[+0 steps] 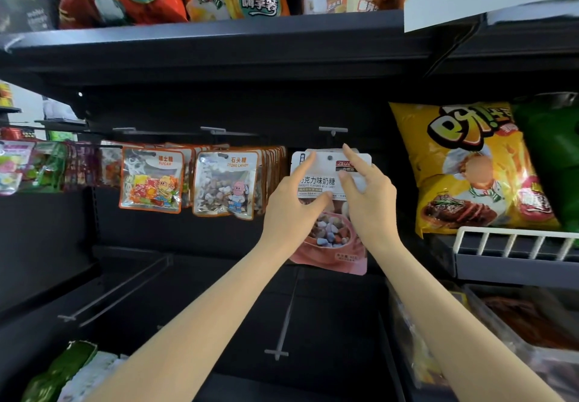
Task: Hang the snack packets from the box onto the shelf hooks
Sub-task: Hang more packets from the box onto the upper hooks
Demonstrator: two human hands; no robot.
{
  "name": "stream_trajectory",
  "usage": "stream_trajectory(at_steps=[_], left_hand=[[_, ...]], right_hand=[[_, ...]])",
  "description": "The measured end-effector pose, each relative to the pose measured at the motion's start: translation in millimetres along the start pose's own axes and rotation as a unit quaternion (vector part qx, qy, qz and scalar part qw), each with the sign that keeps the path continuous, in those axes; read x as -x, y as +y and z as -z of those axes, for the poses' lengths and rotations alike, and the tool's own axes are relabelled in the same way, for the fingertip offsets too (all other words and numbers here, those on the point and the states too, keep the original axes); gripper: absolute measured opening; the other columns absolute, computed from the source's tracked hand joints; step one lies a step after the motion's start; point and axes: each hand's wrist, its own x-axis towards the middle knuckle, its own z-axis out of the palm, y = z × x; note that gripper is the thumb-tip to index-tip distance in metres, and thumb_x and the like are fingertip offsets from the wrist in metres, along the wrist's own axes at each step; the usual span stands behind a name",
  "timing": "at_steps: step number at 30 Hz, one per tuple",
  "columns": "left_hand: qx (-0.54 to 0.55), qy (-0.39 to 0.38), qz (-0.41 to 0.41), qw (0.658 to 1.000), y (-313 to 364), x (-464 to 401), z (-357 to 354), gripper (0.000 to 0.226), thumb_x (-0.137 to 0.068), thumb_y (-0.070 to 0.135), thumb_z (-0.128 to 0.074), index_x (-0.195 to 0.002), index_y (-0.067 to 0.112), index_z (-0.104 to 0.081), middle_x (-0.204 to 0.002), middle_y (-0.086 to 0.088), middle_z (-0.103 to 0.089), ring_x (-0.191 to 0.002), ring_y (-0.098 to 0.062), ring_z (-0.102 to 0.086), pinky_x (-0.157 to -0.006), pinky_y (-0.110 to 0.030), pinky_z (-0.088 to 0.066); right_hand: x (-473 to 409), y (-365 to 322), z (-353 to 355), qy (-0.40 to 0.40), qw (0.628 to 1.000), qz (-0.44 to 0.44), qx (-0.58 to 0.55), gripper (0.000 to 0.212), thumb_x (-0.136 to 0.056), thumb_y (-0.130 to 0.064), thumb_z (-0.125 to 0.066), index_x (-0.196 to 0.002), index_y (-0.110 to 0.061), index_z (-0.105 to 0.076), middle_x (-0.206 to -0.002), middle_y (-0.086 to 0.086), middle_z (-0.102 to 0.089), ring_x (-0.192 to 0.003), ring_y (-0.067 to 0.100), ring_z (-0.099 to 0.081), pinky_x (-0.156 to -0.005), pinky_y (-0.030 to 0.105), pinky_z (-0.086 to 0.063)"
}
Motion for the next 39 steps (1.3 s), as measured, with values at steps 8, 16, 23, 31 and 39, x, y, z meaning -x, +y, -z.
stream_trajectory(at_steps=[8,16,23,31,39], left_hand=[[-0.084,-0.011,0.019,0.996,-7,-15,-7,0.068,-0.088,0.035,-0.062,-0.146,0.04,-0.025,-0.122,-0.004,-0.048,-0.089,-0.006,-0.049,-0.07,-0.014,-0.037],[-0.162,-0.022,0.05,0.985,-30,-52,-35,0.076,-0.091,0.021,-0.059,-0.147,0.043,-0.014,-0.132,-0.014,-0.04,-0.095,-0.02,-0.058,-0.078,-0.026,-0.048],[-0.136,-0.083,0.137,0.978,-46,-90,-57,0.083,-0.09,0.006,-0.056,-0.147,0.043,-0.009,-0.142,-0.01,-0.034,-0.12,-0.025,-0.049,-0.086,-0.026,-0.046],[-0.146,-0.105,0.154,0.972,-48,-97,-53,0.067,-0.092,0.009,-0.051,-0.148,0.035,-0.021,-0.137,-0.006,-0.048,-0.113,-0.021,-0.054,-0.08,-0.025,-0.047],[-0.189,0.027,0.031,0.981,-3,-52,-10,0.032,-0.093,0.014,-0.054,-0.125,0.014,-0.054,-0.121,-0.004,-0.062,-0.107,-0.015,-0.061,-0.09,-0.027,-0.05]], right_hand=[[-10,10,-5,0.008,0.997,0.003,0.078,0.045,-0.097,-0.014,-0.05,-0.141,-0.024,-0.045,-0.103,0.002,-0.046,-0.064,0.002,-0.041,-0.062,-0.001,-0.035],[-23,45,-24,-0.002,0.967,0.057,0.248,0.064,-0.089,-0.006,-0.06,-0.145,-0.025,-0.035,-0.15,0.011,-0.016,-0.133,0.023,-0.032,-0.084,0.027,-0.051],[-51,69,-39,-0.12,0.941,-0.032,0.316,0.095,-0.085,-0.01,-0.066,-0.151,-0.033,-0.001,-0.156,0.004,0.014,-0.142,0.029,-0.007,-0.095,0.04,-0.046],[-47,72,-47,-0.088,0.955,-0.055,0.278,0.073,-0.096,-0.039,-0.05,-0.149,-0.037,0.0,-0.159,-0.003,0.001,-0.143,0.024,-0.019,-0.111,0.045,-0.033],[-7,30,-38,-0.059,0.987,0.039,0.146,0.036,-0.091,-0.008,-0.054,-0.127,-0.013,-0.052,-0.129,0.007,-0.048,-0.119,0.02,-0.046,-0.091,0.031,-0.047]])
